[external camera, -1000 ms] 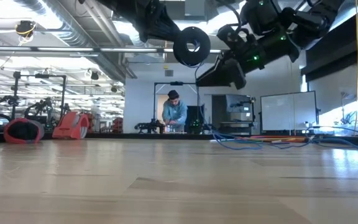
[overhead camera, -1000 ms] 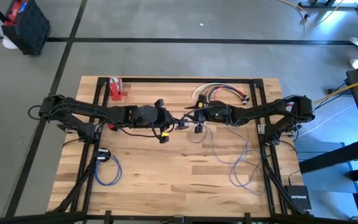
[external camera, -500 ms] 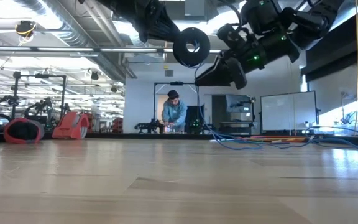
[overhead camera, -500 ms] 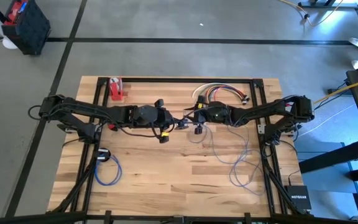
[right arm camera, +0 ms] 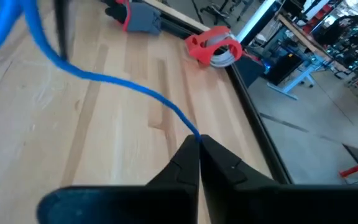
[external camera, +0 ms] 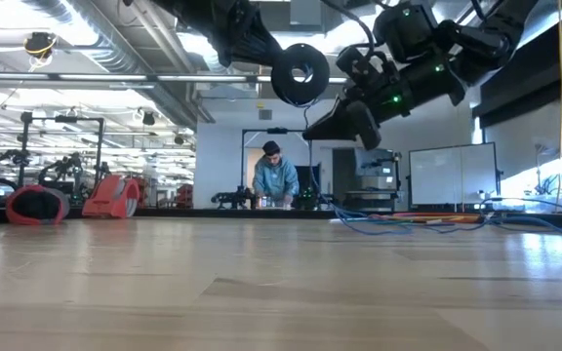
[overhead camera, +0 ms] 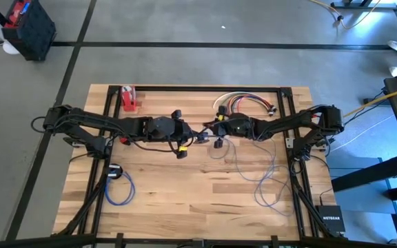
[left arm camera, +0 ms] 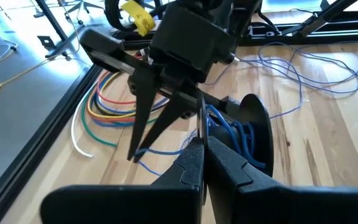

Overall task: Coil cords
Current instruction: Coil the blue cable wire on the black spool

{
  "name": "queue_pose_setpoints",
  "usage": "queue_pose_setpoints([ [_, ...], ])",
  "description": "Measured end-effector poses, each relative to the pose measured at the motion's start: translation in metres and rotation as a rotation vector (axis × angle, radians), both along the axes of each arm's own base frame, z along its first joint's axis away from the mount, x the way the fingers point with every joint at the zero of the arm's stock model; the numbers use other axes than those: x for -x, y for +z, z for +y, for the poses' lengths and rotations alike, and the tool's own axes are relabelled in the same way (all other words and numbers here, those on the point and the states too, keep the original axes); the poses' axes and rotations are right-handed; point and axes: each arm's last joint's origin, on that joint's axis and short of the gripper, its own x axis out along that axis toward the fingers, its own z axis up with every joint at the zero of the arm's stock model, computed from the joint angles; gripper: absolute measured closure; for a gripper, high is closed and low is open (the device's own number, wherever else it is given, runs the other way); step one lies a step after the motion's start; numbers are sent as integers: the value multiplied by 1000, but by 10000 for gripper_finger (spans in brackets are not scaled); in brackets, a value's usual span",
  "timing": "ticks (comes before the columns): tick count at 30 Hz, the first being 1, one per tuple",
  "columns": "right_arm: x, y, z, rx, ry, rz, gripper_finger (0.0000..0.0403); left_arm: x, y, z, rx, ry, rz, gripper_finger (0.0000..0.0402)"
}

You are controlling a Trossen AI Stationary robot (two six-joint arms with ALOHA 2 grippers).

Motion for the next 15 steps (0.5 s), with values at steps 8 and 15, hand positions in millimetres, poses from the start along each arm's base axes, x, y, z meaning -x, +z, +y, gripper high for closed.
queue_pose_setpoints([
  [8,6,-14,1,-43,-8,156,396,7,10,-8,4,-25,-38,400],
  [15,12,-24,1,-83,-26,259,399,14,19,-22,-43,18,-63,400],
])
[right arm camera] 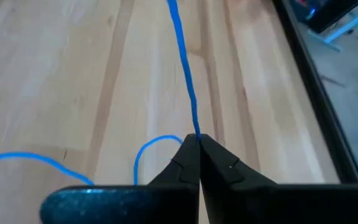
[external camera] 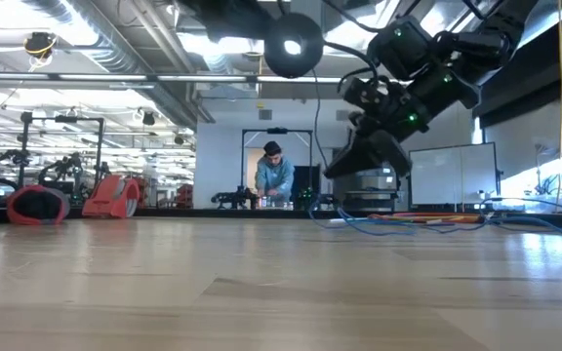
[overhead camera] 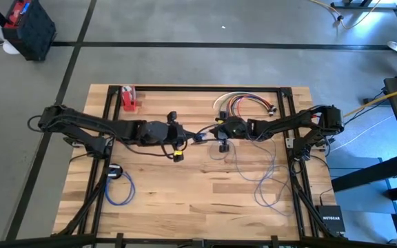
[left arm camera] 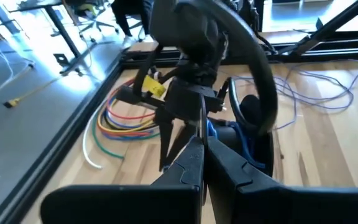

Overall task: Coil cords
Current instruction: Coil the blue cable wire on the black spool

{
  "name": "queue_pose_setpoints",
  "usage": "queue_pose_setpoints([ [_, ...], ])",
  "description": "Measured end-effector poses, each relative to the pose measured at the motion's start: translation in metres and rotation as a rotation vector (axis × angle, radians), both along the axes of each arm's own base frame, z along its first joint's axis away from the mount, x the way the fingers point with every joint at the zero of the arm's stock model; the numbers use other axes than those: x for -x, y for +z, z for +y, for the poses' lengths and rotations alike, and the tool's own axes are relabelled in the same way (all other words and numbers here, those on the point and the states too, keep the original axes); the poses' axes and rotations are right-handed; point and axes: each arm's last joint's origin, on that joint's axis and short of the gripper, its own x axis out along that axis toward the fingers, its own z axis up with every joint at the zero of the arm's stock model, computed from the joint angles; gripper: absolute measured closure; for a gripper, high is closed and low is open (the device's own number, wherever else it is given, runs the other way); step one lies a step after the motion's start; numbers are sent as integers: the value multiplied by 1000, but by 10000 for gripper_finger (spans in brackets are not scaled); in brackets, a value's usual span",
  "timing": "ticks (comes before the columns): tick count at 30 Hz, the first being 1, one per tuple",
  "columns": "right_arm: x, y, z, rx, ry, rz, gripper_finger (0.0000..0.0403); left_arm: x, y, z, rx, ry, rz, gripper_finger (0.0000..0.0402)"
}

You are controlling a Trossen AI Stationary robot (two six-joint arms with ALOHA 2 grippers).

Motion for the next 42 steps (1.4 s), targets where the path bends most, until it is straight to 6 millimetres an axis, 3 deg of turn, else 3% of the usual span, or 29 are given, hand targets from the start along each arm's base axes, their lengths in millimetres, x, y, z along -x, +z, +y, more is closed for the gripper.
queue_pose_setpoints([
  [27,16,-19,2,-77,-58,72,393,0,5,-2,-59,22,-31,400],
  [35,12,-15,2,-127,-101,44,351,1,5,-2,-56,26,-28,400],
  [42,12,9,2,-137,-109,43,294,2,2,-2,-42,32,0,400],
])
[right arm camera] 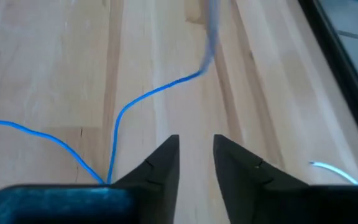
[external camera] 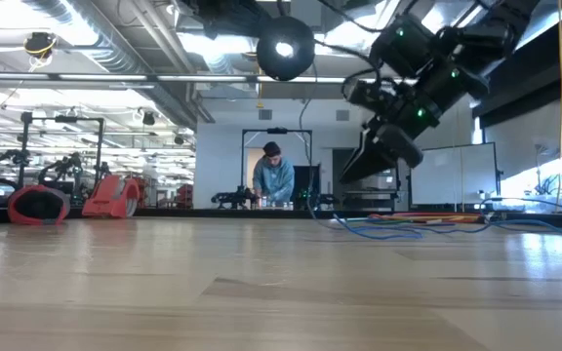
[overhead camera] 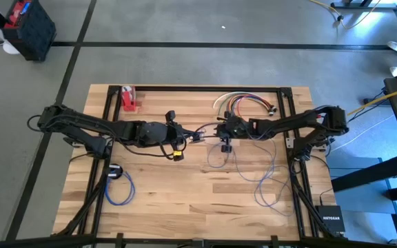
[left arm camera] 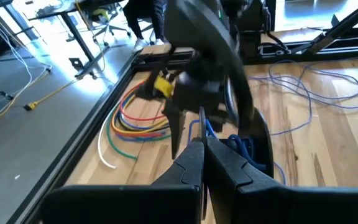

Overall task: Coil cords
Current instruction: Coil the blue cable wire on the black spool

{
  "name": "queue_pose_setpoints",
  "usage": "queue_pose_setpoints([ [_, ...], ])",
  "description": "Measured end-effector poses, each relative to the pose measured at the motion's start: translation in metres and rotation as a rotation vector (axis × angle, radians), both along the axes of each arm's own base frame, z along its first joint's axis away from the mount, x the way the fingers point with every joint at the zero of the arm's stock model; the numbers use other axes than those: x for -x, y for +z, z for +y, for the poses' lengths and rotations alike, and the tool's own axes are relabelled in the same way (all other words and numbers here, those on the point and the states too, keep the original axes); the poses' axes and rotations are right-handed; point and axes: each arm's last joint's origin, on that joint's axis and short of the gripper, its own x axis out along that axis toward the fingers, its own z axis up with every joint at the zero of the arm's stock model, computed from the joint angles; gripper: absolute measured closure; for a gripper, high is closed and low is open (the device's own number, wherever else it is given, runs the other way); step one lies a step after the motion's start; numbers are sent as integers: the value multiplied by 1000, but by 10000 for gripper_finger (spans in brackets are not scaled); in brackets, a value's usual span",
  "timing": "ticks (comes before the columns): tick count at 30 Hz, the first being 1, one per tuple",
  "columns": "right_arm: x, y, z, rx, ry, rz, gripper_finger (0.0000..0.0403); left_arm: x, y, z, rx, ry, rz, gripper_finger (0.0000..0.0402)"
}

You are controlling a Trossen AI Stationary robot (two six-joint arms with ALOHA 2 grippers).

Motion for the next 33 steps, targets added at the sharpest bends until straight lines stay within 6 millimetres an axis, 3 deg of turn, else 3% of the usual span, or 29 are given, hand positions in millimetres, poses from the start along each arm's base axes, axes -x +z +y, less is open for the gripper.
queue_pose_setpoints([
  [8,29,45,5,9,33,-33,272,0,-1,0,0,-2,9,400],
  [13,42,75,11,-46,132,-184,272,-5,-8,-1,-8,-56,40,400],
  [17,40,89,15,-110,247,-323,272,-16,-17,-1,-44,-135,59,400],
  [26,31,90,25,-150,365,-380,271,-23,-21,5,-89,-138,63,400],
  [33,35,74,25,-70,219,-206,272,-23,-16,5,-65,-127,7,400],
])
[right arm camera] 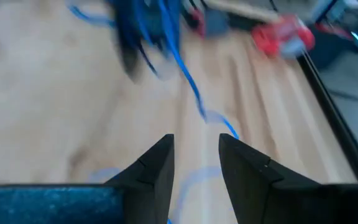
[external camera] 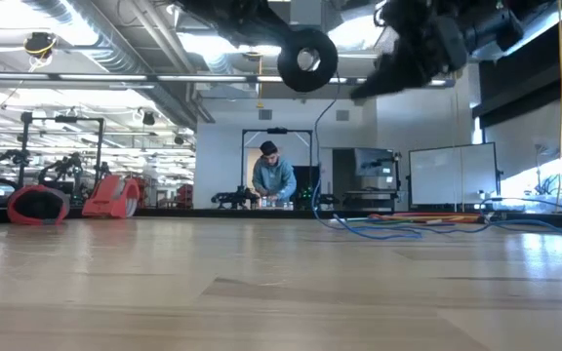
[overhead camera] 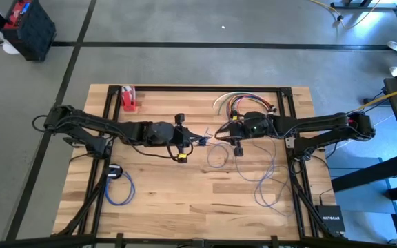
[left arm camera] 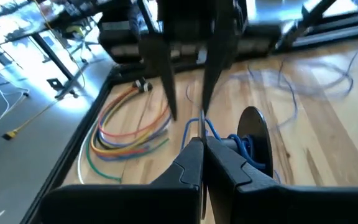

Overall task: Coil cords
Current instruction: Coil the blue cable wire on the black spool

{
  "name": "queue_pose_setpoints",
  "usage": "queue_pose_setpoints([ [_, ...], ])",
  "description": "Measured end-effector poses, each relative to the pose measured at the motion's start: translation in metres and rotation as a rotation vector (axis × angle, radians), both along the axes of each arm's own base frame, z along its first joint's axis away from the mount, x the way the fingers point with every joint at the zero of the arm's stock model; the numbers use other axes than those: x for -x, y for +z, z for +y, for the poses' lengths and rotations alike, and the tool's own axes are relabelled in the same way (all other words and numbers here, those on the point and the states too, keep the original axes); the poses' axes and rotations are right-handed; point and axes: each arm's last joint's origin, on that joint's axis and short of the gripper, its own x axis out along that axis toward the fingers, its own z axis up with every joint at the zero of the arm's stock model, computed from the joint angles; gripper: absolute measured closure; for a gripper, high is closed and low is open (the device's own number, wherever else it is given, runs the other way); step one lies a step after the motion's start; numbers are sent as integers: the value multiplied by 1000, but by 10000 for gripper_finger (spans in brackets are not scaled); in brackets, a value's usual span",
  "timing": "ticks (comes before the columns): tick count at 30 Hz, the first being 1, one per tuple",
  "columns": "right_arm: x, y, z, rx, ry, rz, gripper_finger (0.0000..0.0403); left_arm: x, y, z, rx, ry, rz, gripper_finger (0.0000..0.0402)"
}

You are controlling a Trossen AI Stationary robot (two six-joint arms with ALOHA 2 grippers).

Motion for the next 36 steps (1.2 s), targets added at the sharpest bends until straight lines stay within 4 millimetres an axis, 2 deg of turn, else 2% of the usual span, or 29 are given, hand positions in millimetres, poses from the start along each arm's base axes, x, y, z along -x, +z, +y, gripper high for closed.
queue_pose_setpoints([
  [6,9,-13,-4,83,-132,59,272,1,15,-1,-16,77,-122,400],
  [9,14,-27,-4,97,-156,-32,272,1,19,-1,-29,136,-160,400],
  [13,22,-47,-4,112,-196,-276,272,-4,24,4,19,189,-266,400],
  [17,23,-60,-6,127,-248,-408,272,-16,14,11,48,219,-303,400],
  [21,12,-67,-8,162,-272,-375,272,-22,8,19,59,246,-326,400],
  [26,5,-70,-14,245,-441,-336,272,-22,8,22,74,257,-331,400],
  [36,5,-74,-13,209,-402,-298,272,-22,8,21,76,253,-331,400],
])
